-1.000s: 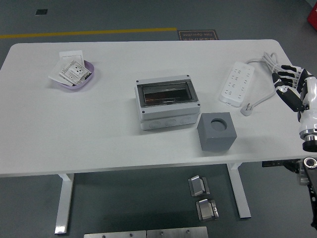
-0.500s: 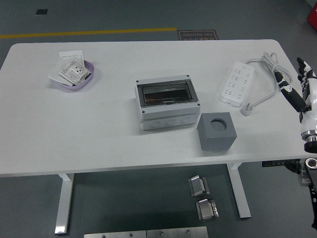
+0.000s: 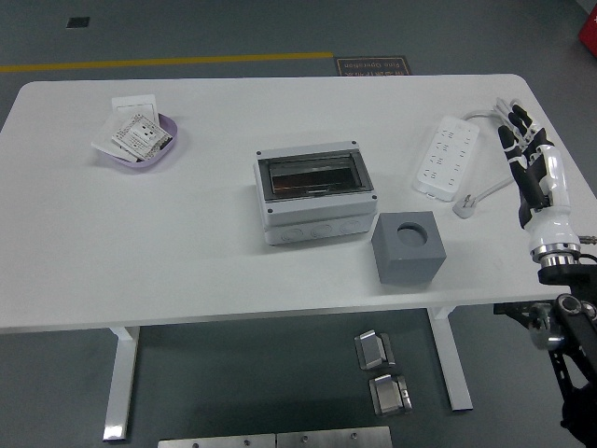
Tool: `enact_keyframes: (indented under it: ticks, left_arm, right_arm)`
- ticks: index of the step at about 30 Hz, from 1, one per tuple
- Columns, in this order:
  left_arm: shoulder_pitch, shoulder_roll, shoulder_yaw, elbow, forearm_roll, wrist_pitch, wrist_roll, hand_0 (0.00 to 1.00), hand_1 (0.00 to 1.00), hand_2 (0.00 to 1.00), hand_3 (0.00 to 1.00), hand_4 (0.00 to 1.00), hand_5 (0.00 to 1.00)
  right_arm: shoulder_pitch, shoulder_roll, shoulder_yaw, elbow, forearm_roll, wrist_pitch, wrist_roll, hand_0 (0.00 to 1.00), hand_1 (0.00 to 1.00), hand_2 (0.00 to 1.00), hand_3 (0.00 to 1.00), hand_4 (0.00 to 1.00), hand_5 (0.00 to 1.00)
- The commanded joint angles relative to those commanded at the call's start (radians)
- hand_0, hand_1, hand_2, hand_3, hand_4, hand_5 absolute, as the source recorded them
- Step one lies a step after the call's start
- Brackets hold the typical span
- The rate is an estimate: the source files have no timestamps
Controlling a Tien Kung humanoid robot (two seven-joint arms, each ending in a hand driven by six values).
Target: Pick up the cylinder from the cube,place it in the box,flap close box
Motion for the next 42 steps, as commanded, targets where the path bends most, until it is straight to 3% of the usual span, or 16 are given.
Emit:
enact_keyframes:
  ticks: [3, 4, 9, 10, 14, 21, 24, 27, 28, 42]
  left_arm:
    - [0.0, -0.002, -0.002, 0.0, 0.006, -0.002, 0.001, 0.894, 0.834, 0.811, 0.896, 0.958, 0.628]
    - [-0.001, -0.002, -0.003, 0.0, 0.008, -0.002, 0.001, 0.874, 0.82, 0.797, 0.884, 0.945, 0.611]
    - [-0.003, -0.003, -0.004, 0.0, 0.014, -0.004, -0.001, 0.874, 0.82, 0.797, 0.884, 0.945, 0.611]
    - [-0.003, -0.004, -0.004, 0.0, 0.015, -0.004, -0.002, 0.846, 0.807, 0.786, 0.875, 0.932, 0.601]
    - [-0.005, -0.005, -0.004, 0.0, 0.018, -0.005, -0.004, 0.846, 0.807, 0.786, 0.875, 0.932, 0.601]
    - [-0.005, -0.009, -0.005, 0.0, 0.028, -0.002, -0.005, 0.822, 0.799, 0.779, 0.871, 0.917, 0.589]
    - [-0.002, -0.011, -0.009, 0.0, 0.036, -0.002, -0.003, 0.801, 0.791, 0.77, 0.868, 0.912, 0.583]
    - [-0.003, -0.01, -0.01, 0.0, 0.041, -0.003, -0.002, 0.801, 0.791, 0.77, 0.868, 0.912, 0.583]
    - [-0.004, -0.008, -0.01, 0.0, 0.041, -0.004, -0.003, 0.784, 0.783, 0.764, 0.863, 0.904, 0.576]
    - [-0.024, 0.008, -0.009, 0.0, 0.052, -0.004, -0.001, 0.773, 0.78, 0.756, 0.861, 0.897, 0.569]
  right_arm:
    - [0.01, -0.01, -0.022, -0.003, 0.052, 0.052, -0.012, 0.894, 0.797, 0.863, 0.847, 0.967, 0.673]
    - [0.013, -0.015, -0.028, -0.004, 0.06, 0.072, -0.02, 0.807, 0.733, 0.757, 0.758, 0.956, 0.643]
    - [0.018, -0.029, -0.043, -0.005, 0.049, 0.117, -0.044, 0.807, 0.733, 0.757, 0.758, 0.956, 0.643]
    - [0.017, -0.029, -0.044, -0.006, 0.041, 0.121, -0.048, 0.722, 0.607, 0.58, 0.617, 0.974, 0.624]
    - [0.015, -0.026, -0.044, -0.009, -0.004, 0.133, -0.064, 0.722, 0.607, 0.58, 0.617, 0.974, 0.624]
    - [0.021, -0.023, -0.058, -0.029, 0.018, 0.0, 0.032, 0.72, 0.606, 0.574, 0.609, 0.976, 0.614]
    - [0.025, -0.021, -0.064, -0.027, 0.009, -0.032, 0.04, 0.705, 0.596, 0.584, 0.612, 0.971, 0.587]
    - [0.024, -0.023, -0.063, -0.011, -0.017, -0.048, 0.035, 0.705, 0.596, 0.584, 0.612, 0.971, 0.587]
    - [0.021, -0.025, -0.06, -0.003, -0.027, -0.052, 0.032, 0.657, 0.544, 0.553, 0.557, 0.964, 0.504]
    - [-0.01, -0.032, 0.028, 0.047, -0.074, -0.063, 0.011, 0.666, 0.561, 0.596, 0.623, 0.964, 0.535]
